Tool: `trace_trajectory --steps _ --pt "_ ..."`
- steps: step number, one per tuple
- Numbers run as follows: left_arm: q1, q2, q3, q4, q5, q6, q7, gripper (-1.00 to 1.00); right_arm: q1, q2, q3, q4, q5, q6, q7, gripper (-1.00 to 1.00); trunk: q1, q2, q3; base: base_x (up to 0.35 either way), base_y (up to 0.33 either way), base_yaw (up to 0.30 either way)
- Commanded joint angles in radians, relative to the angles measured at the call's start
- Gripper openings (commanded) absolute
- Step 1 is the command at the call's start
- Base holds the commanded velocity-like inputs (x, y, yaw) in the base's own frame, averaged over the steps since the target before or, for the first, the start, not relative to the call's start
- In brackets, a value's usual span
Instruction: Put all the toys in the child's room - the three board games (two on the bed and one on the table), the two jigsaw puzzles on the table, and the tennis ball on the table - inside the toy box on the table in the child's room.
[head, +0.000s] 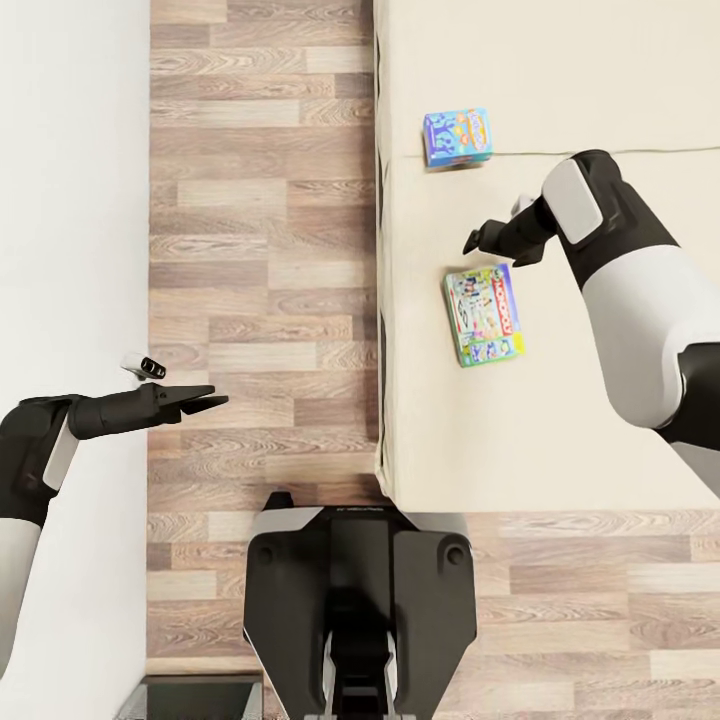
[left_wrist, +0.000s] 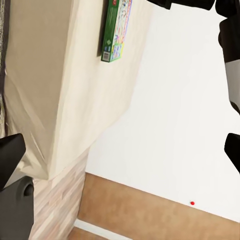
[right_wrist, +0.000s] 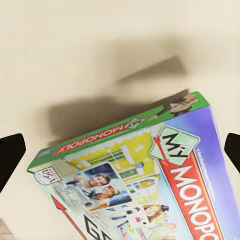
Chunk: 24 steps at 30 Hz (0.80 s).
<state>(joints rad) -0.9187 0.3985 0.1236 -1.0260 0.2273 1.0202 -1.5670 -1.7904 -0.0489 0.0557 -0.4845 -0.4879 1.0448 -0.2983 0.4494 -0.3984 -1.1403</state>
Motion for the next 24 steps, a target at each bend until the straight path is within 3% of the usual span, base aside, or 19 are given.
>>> trace_trajectory --steps 1,24 --pt "0.0 0.0 0.0 0.0 0.0 0.011 -0.004 1.0 -0.001 -0.001 0.006 -0.001 -0.01 0.002 -0.008 1.0 0.001 -0.002 -0.003 0.0 0.0 0.0" --pt "0.0 0.0 -0.001 0.0 0.0 0.011 -0.004 1.0 -0.074 0.002 0.005 0.009 0.041 0.002 -0.007 1.0 0.001 -0.002 -0.036 0.0 0.0 0.0"
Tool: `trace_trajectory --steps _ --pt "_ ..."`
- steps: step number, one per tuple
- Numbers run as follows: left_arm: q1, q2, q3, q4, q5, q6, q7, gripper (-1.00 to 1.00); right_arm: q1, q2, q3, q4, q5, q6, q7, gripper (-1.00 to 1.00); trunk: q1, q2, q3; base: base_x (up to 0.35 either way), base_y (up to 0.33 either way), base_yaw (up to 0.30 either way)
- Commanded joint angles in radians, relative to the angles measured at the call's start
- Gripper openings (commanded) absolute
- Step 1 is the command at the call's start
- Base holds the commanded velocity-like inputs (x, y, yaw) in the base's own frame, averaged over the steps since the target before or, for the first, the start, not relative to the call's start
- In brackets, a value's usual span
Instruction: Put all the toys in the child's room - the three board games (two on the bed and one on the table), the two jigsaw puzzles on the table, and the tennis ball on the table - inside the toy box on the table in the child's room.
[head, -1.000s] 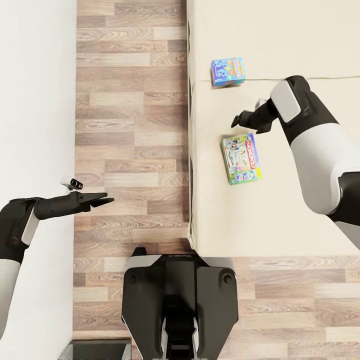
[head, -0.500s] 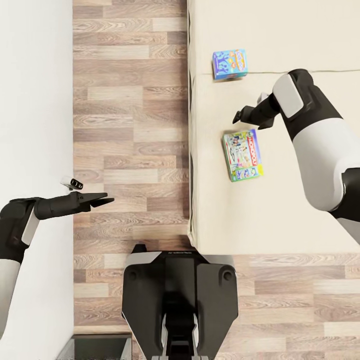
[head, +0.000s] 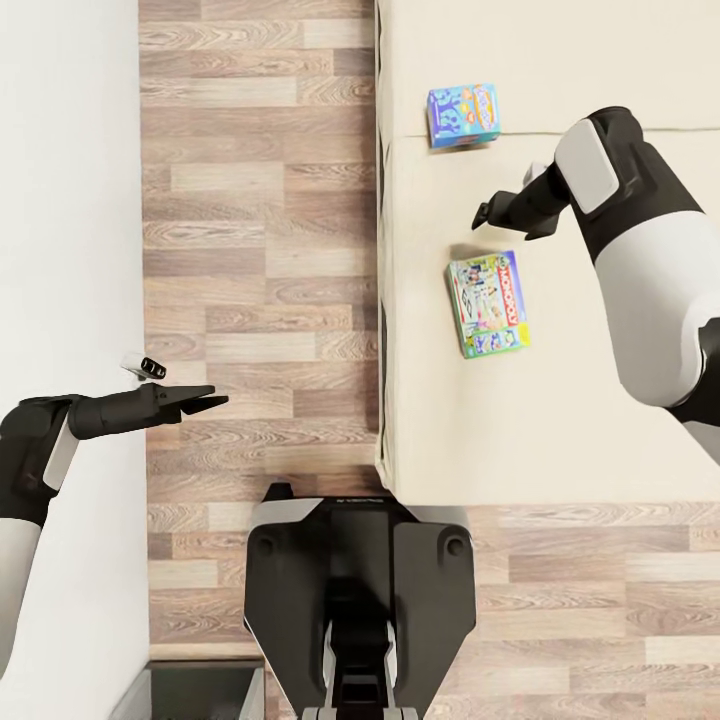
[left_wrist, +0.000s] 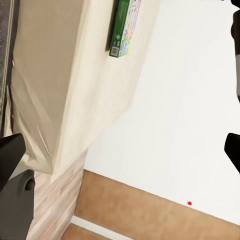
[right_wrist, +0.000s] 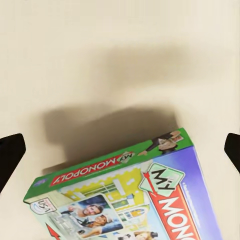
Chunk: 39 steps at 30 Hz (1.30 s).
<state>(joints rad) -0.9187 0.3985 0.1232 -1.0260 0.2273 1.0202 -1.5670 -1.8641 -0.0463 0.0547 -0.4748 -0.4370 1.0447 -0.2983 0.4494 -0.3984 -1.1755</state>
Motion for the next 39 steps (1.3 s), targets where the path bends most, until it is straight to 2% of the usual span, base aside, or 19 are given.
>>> trace_trajectory --steps 1,17,29,39 --pt "0.0 0.0 0.0 0.0 0.0 0.011 -0.004 1.0 -0.001 -0.001 0.006 0.0 -0.01 0.003 -0.007 1.0 0.001 -0.002 -0.001 0.0 0.0 0.0" --pt "0.0 0.002 0.001 0.0 0.0 0.011 -0.004 1.0 -0.004 -0.001 0.009 0.002 -0.005 0.003 -0.008 1.0 0.001 -0.002 -0.003 0.0 0.0 0.0" --pt "0.0 0.002 0.001 0.0 0.0 0.011 -0.004 1.0 -0.004 -0.003 0.075 0.031 -0.006 0.003 -0.008 1.0 0.001 -0.002 -0.003 0.0 0.0 0.0" --pt "0.0 0.002 0.0 0.0 0.0 0.011 -0.004 1.0 -0.004 -0.004 0.088 0.039 -0.006 0.003 -0.008 1.0 0.001 -0.002 -0.003 0.0 0.0 0.0"
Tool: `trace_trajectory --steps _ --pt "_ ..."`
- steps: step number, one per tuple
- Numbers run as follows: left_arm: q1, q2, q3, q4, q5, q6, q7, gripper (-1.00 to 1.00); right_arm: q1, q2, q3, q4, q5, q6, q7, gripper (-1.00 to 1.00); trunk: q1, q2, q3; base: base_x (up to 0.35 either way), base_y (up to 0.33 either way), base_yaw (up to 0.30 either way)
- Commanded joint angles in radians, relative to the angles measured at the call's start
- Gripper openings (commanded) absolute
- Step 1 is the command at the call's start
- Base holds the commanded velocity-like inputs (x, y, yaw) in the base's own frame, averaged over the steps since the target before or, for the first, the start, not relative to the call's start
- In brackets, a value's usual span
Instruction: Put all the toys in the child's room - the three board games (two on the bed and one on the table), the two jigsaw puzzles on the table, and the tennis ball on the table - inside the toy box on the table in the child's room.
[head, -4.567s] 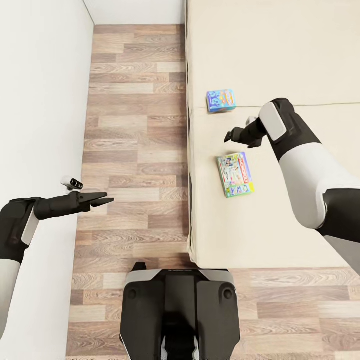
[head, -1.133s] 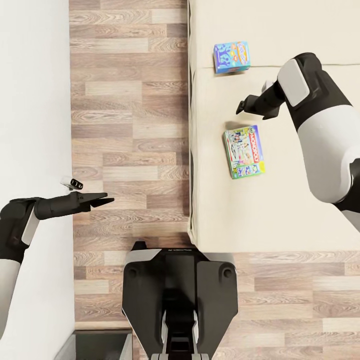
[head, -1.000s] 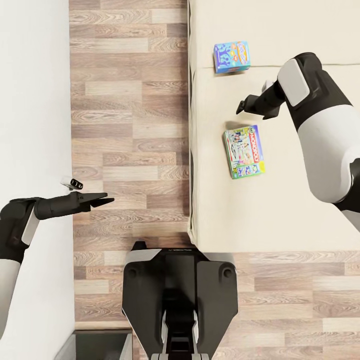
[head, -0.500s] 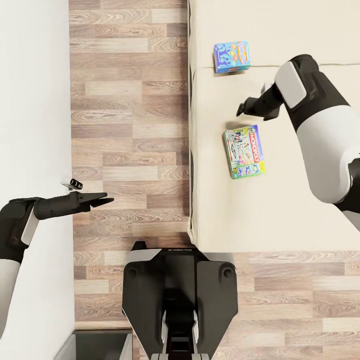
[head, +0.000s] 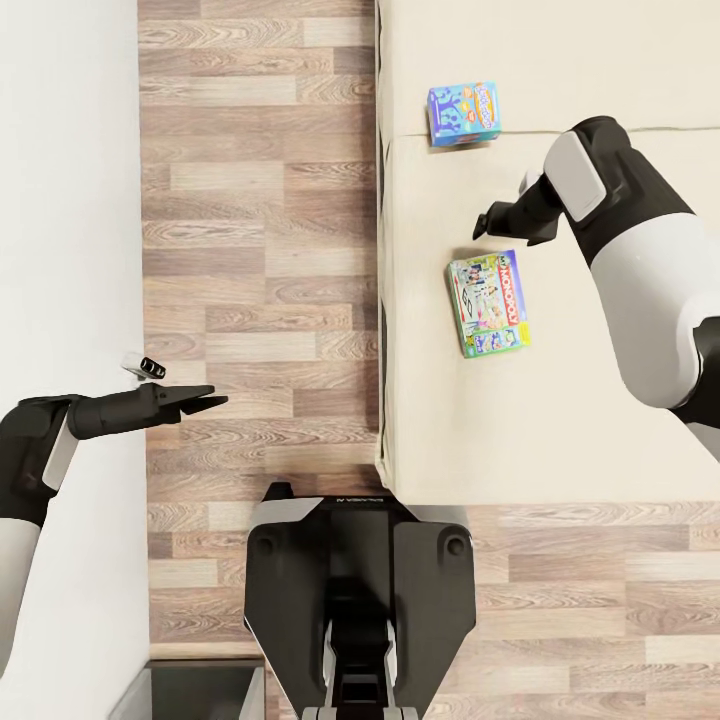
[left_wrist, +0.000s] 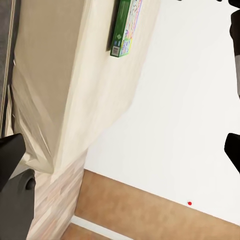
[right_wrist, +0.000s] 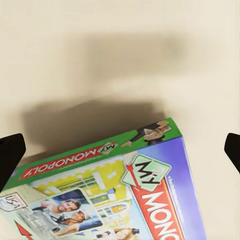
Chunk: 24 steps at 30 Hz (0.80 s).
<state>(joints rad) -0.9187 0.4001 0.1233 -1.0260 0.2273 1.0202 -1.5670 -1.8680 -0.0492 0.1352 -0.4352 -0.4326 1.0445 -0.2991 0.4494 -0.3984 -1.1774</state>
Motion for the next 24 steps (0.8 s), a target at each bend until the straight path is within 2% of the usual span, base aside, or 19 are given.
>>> trace_trajectory --steps 1,24 --pt "0.0 0.0 0.0 0.0 0.0 0.011 -0.004 1.0 0.0 -0.001 0.008 0.0 -0.011 0.003 -0.007 1.0 0.001 -0.002 -0.001 0.0 0.0 0.0" --pt "0.0 0.0 0.002 0.0 0.0 0.01 -0.004 1.0 0.0 0.0 0.012 0.001 -0.009 0.003 -0.006 1.0 0.001 -0.002 -0.005 0.0 0.0 0.0"
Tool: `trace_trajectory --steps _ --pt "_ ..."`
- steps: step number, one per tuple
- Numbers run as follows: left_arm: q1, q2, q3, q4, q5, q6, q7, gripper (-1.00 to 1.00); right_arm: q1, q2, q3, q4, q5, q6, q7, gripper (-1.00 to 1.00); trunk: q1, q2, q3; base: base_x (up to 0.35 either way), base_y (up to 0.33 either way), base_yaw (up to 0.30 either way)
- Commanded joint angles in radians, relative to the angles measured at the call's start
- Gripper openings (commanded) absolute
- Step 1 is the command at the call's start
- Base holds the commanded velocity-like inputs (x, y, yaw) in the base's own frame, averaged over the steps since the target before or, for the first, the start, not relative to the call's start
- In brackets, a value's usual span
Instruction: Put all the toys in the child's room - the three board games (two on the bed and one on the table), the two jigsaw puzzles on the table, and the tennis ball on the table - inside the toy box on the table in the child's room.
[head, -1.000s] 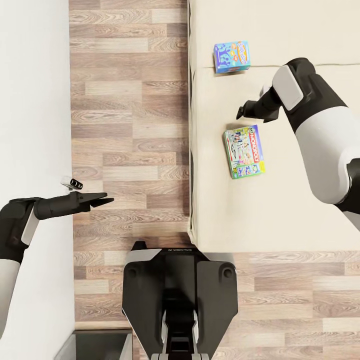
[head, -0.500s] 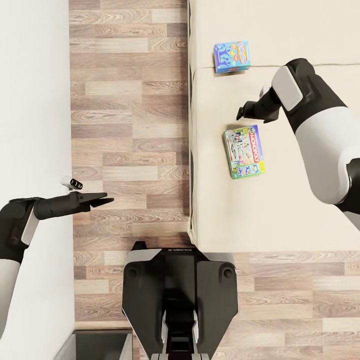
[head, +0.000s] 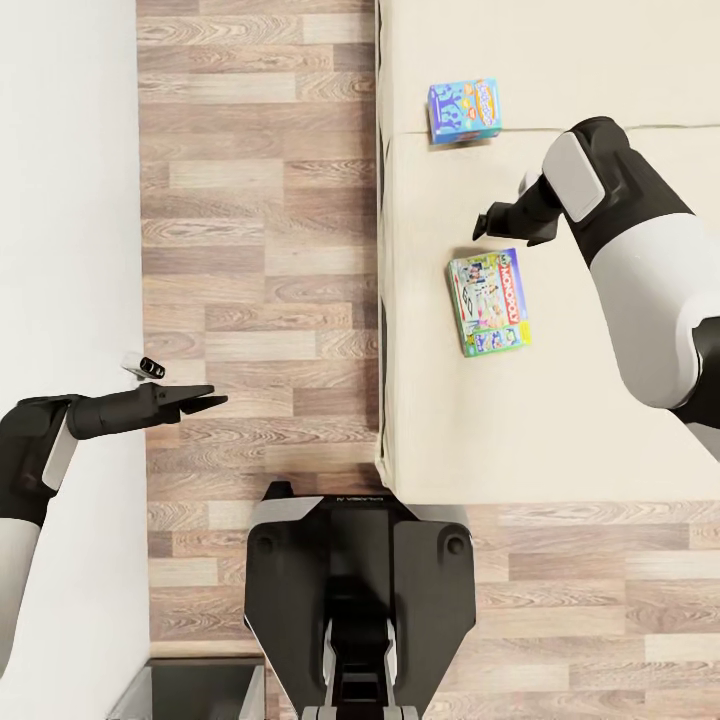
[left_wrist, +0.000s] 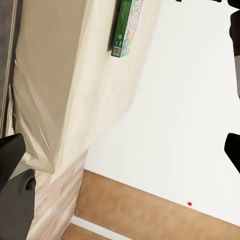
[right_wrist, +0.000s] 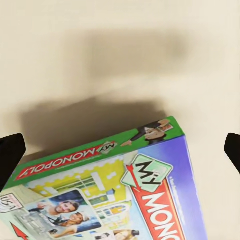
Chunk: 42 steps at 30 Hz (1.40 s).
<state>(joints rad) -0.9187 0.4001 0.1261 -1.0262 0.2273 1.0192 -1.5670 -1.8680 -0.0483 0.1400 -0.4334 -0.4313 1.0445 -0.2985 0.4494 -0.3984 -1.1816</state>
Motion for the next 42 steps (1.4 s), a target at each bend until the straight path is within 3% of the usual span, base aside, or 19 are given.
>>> trace_trajectory --steps 1,25,42 --pt "0.0 0.0 0.0 0.0 0.0 0.011 -0.004 1.0 0.0 -0.001 0.007 -0.001 -0.011 0.003 -0.007 1.0 0.001 -0.002 -0.002 0.0 0.0 0.0" --pt "0.0 0.0 -0.002 -0.054 -0.001 0.019 -0.004 1.0 0.0 -0.001 0.008 -0.001 -0.011 0.003 -0.007 1.0 0.001 -0.002 -0.038 0.0 0.0 0.0" --pt "0.0 0.0 -0.002 -0.058 -0.001 0.02 -0.004 1.0 0.0 -0.001 0.009 -0.001 -0.011 0.003 -0.007 1.0 0.001 -0.002 -0.043 0.0 0.0 0.0"
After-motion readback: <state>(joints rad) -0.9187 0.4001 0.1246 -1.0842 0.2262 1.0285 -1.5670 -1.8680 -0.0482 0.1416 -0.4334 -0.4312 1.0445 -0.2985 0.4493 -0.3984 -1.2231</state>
